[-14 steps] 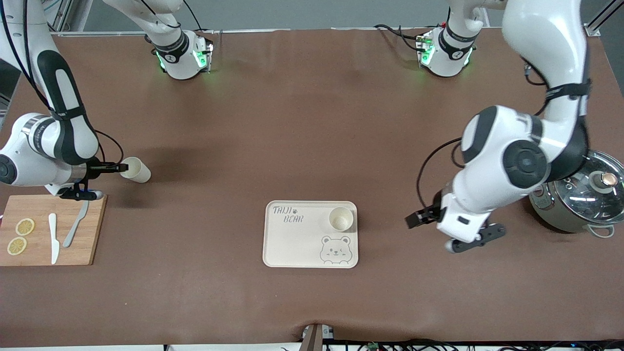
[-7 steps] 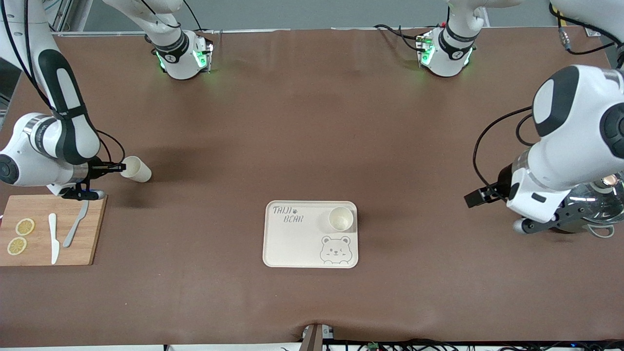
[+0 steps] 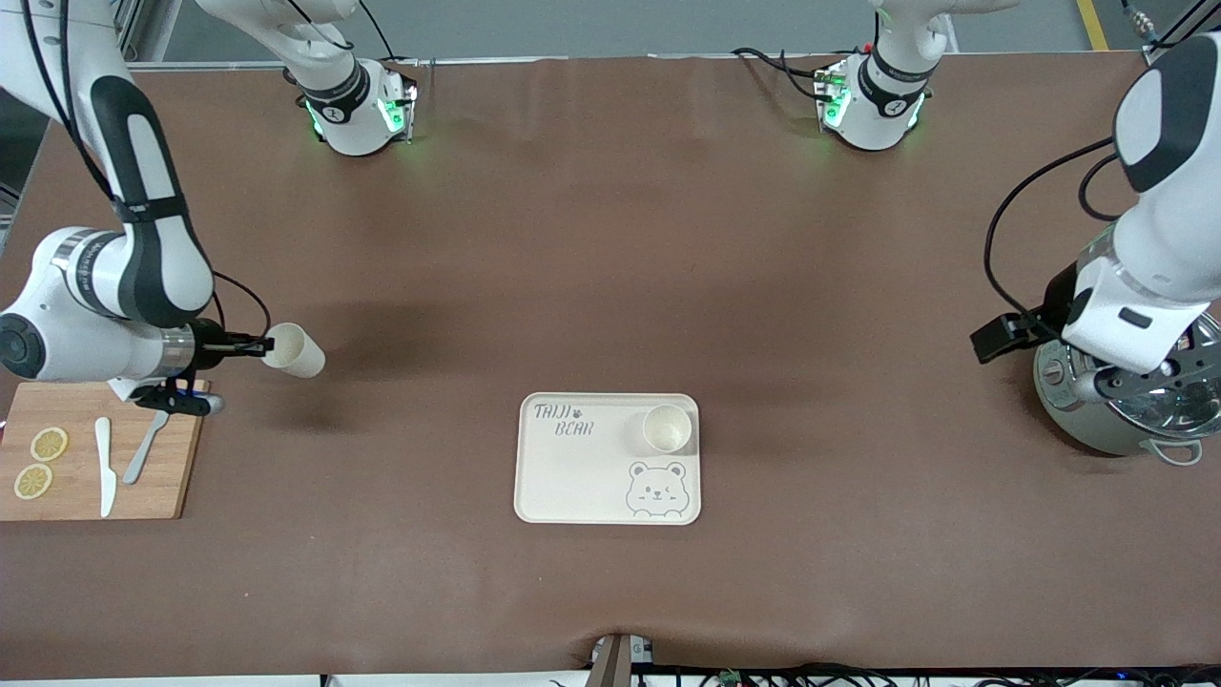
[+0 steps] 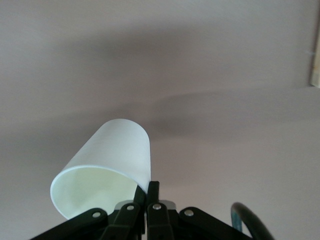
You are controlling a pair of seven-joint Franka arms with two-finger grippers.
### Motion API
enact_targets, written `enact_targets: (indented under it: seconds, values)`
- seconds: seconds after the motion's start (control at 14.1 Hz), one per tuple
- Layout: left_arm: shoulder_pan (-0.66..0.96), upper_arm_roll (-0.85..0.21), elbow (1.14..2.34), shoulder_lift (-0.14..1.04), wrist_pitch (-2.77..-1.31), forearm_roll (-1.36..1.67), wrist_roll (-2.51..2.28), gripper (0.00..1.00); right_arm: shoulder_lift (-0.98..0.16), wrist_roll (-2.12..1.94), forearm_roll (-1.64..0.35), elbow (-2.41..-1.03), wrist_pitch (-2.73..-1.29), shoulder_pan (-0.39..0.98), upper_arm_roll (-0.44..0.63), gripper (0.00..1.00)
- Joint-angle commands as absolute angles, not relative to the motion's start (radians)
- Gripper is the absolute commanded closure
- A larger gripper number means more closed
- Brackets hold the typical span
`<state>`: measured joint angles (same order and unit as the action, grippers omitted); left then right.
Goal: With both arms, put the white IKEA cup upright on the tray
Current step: 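Grasp the second white paper cup with the right gripper, then carry the cup with the right gripper onto the white tray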
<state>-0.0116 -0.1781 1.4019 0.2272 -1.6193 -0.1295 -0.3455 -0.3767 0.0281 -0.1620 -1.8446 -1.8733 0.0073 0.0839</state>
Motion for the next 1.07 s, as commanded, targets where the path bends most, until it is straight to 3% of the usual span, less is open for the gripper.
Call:
enact_targets:
  seconds: [0.0, 0.36, 0.71, 1.0]
  values:
    - [-0.025, -0.179, 1.424, 0.173, -1.603, -0.187, -0.288, 0.0, -0.396, 0.18, -0.242, -1.764, -1.835, 0.086, 0.091, 1.0]
    - [-0.034, -0.186, 1.402, 0.167, -1.588, -0.18, -0.285, 0.0, -0.541, 0.423, -0.379, -1.617, -1.859, 0.207, 0.091, 1.0]
    - [-0.04, -0.187, 1.388, 0.167, -1.582, -0.175, -0.284, 0.0, -0.586, 0.642, -0.448, -1.525, -1.868, 0.276, 0.087, 1.0]
    - [-0.04, -0.186, 1.388, 0.153, -1.582, -0.173, -0.275, 0.0, -0.612, 0.851, -0.465, -1.519, -1.994, 0.351, 0.086, 1.0]
